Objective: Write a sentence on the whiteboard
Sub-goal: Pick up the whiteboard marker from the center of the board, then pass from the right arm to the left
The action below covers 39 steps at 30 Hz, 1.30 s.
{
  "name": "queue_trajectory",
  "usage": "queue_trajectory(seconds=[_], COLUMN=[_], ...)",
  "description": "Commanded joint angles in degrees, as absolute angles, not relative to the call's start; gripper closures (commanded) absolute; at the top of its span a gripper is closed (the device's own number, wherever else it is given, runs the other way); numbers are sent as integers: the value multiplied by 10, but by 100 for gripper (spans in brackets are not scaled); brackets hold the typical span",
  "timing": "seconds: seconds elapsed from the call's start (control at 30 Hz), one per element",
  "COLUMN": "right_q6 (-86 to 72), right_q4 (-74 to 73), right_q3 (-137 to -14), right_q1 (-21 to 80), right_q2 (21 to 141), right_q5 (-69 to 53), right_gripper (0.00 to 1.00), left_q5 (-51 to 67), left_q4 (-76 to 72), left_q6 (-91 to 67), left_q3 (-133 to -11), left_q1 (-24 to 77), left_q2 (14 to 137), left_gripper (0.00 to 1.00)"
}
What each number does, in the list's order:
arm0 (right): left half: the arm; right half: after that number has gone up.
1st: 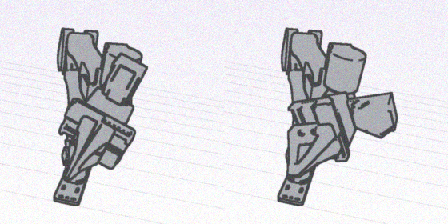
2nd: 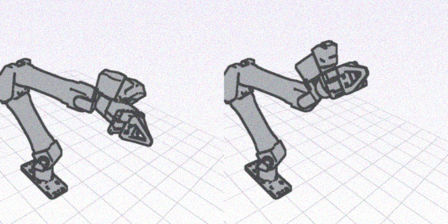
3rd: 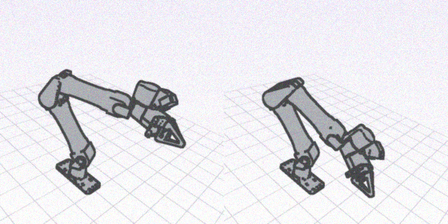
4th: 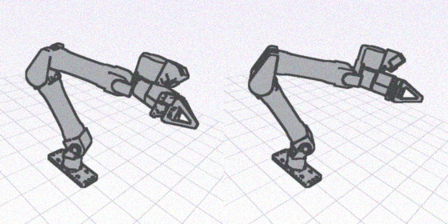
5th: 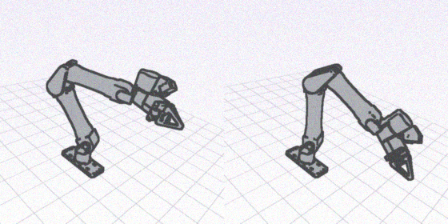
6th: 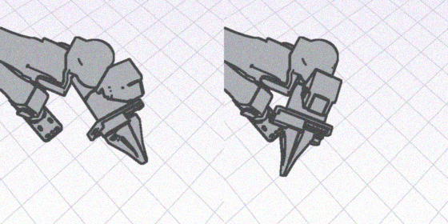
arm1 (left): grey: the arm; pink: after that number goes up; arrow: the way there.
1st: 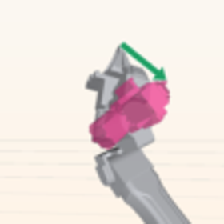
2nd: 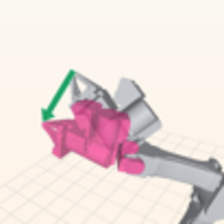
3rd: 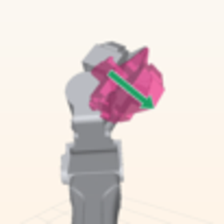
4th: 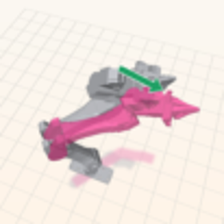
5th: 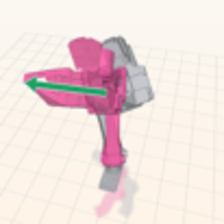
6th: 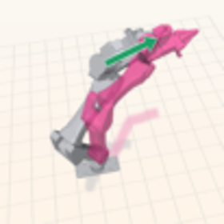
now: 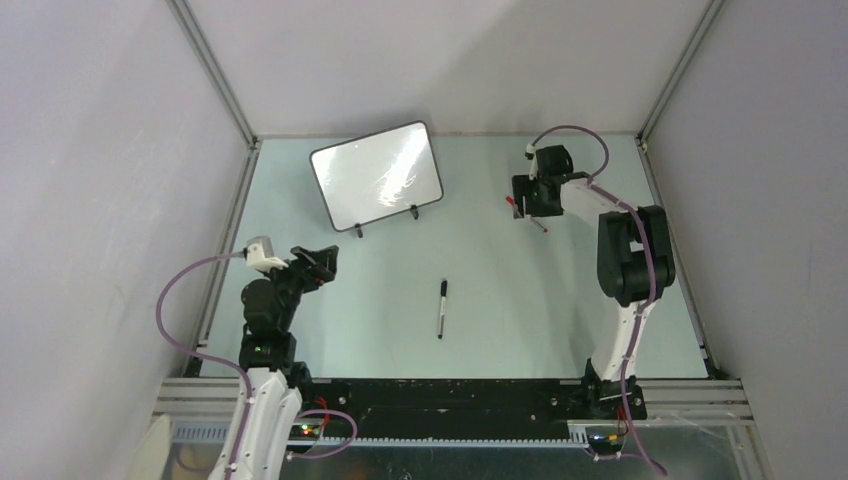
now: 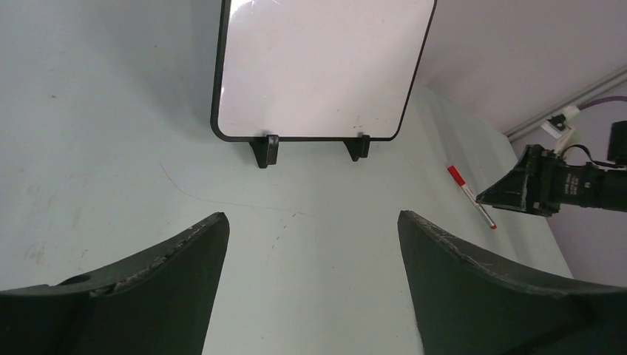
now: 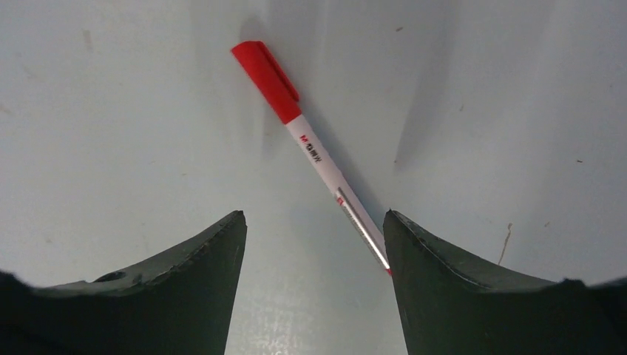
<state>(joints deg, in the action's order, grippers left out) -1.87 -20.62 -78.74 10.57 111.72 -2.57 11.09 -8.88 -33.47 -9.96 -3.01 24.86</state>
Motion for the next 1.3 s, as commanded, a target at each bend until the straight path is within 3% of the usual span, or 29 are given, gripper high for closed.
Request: queue_trajectory(seconds=[0.0, 0.13, 0.2, 0.33, 0.4, 0.47, 0.8, 1.07, 1.27], right_q6=[-21, -20, -18, -20, -22, -23, -67, -82, -117], right_q4=[-261, -306, -321, -331, -335, -339, -243, -59, 51], right_q3=[-847, -893, -909, -914, -912, -907, -714, -500, -463], right_q1=[98, 107, 110, 113, 117, 126, 223, 362, 388], right_q2=[1163, 1204, 1217, 1219, 1217, 1211, 996, 779, 776], right_q5=[-8, 17, 24, 23, 22, 27, -46, -96, -216], right_gripper=[28, 31, 39, 61, 88, 100, 100, 100, 100], left_q5=[128, 131, 131, 131, 132, 138, 252, 332, 396], left_q4=[-114, -116, -116, -118, -123, -139, -354, -609, -761], left_q6=[-340, -338, -337, -337, -337, -341, -403, -503, -543], left_q3=[-92, -92, -91, -91, -90, -84, -67, -56, -78], left_q1=[-29, -29, -29, -29, -29, -29, -28, 15, 61], left_q2=[247, 250, 251, 252, 254, 260, 424, 575, 681], left_gripper=[12, 18, 19, 19, 19, 17, 1, 1, 9])
